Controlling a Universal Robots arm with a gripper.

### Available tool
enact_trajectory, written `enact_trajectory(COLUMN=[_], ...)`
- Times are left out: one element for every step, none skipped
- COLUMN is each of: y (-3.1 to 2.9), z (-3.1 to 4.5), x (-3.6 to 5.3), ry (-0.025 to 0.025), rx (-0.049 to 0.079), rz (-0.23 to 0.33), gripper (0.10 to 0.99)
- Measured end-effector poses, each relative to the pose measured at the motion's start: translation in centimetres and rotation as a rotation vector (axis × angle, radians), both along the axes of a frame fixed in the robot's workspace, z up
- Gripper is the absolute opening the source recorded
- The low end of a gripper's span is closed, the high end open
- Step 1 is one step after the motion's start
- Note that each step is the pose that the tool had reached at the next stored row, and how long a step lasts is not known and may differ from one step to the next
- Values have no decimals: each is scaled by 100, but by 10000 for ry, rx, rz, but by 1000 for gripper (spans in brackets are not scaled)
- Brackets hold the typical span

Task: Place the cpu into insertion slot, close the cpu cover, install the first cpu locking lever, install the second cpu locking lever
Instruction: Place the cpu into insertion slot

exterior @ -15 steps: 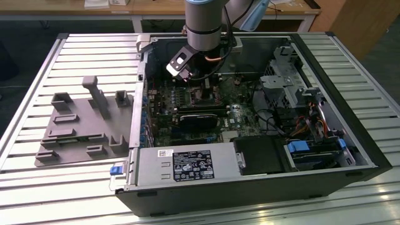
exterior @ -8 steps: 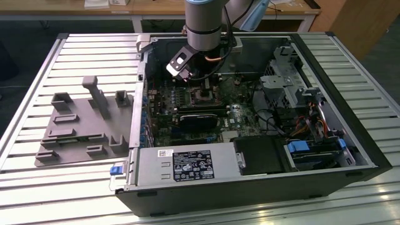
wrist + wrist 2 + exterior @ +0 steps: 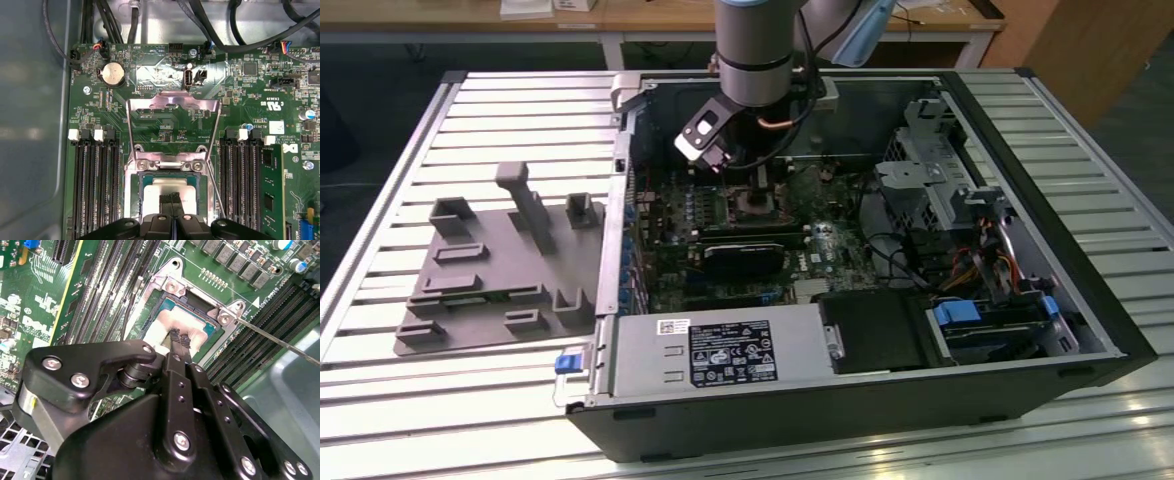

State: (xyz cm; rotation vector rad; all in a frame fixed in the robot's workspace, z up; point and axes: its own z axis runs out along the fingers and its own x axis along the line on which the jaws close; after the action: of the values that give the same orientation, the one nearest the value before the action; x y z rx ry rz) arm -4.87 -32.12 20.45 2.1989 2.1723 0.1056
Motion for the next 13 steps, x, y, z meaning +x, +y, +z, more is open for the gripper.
enact_trajectory(y=[0, 0, 1, 0, 0, 0, 0, 0, 0, 0, 0, 0, 0], z=[22, 45, 70, 95, 121, 146, 171, 194, 216, 238, 261, 277, 292], x=[0, 0, 0, 0, 0, 0, 0, 0, 0, 0, 0, 0, 0], ry=[0, -1, -3, -2, -2, -2, -1, -2, -3, -2, -3, -2, -2], rx=[0, 1, 2, 1, 2, 2, 0, 1, 2, 2, 2, 2, -1], rz=[0, 0, 0, 0, 0, 0, 0, 0, 0, 0, 0, 0, 1], gripper=[102, 102, 102, 102, 102, 102, 102, 102, 102, 102, 102, 102, 102])
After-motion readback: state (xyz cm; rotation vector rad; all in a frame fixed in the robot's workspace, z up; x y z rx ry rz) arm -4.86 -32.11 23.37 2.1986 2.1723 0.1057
